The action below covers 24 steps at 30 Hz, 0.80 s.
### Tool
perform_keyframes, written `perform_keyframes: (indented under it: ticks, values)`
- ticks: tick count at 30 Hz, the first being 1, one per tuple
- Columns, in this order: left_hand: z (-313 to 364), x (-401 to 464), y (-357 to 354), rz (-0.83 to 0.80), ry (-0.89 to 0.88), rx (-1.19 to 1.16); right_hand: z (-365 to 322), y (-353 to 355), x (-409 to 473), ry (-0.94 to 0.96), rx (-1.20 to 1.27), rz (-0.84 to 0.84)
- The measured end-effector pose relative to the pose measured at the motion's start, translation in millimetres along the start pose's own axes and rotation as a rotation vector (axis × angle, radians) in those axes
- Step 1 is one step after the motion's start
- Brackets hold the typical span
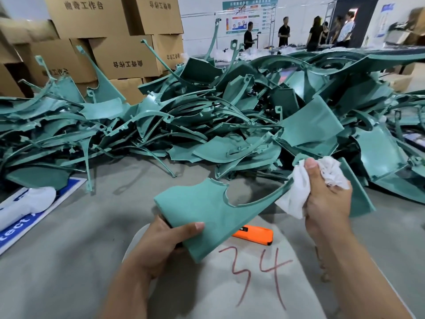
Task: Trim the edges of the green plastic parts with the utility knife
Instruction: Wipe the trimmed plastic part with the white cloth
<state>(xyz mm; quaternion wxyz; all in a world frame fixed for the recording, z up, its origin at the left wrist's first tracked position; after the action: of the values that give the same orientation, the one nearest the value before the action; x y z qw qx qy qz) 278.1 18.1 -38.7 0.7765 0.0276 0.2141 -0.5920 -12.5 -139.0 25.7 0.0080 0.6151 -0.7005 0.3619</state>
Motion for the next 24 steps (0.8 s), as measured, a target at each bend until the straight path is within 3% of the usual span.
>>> perform_keyframes:
  ticks: [9,15,20,24]
  values:
    - [8,-1,5,0.014,-0.043,0.000,-1,-4,0,-0.056,0.021,-0.046]
    - [14,-1,21,0.115,-0.066,-0.081,6,-28,-15,-0.188,0.099,-0.353]
    - [15,-2,19,0.146,-0.074,-0.109,-16,-42,-13,-0.037,0.236,-0.462]
    - [14,-1,25,0.276,-0.109,-0.258,-12,-38,-13,0.015,0.094,-0.385]
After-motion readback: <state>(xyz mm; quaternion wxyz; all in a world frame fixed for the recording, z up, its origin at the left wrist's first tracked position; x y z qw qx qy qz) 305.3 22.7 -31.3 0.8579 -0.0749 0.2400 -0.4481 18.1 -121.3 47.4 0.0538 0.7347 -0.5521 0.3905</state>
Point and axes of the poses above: each hand's wrist, its own x-axis towards the middle knuckle, its own y-axis out of the back of the hand, z = x × y, the point moved 10 cm from there along x, towards the middle knuckle, and after that the axes turned 15 degrees about y, right-handed, at the moved point
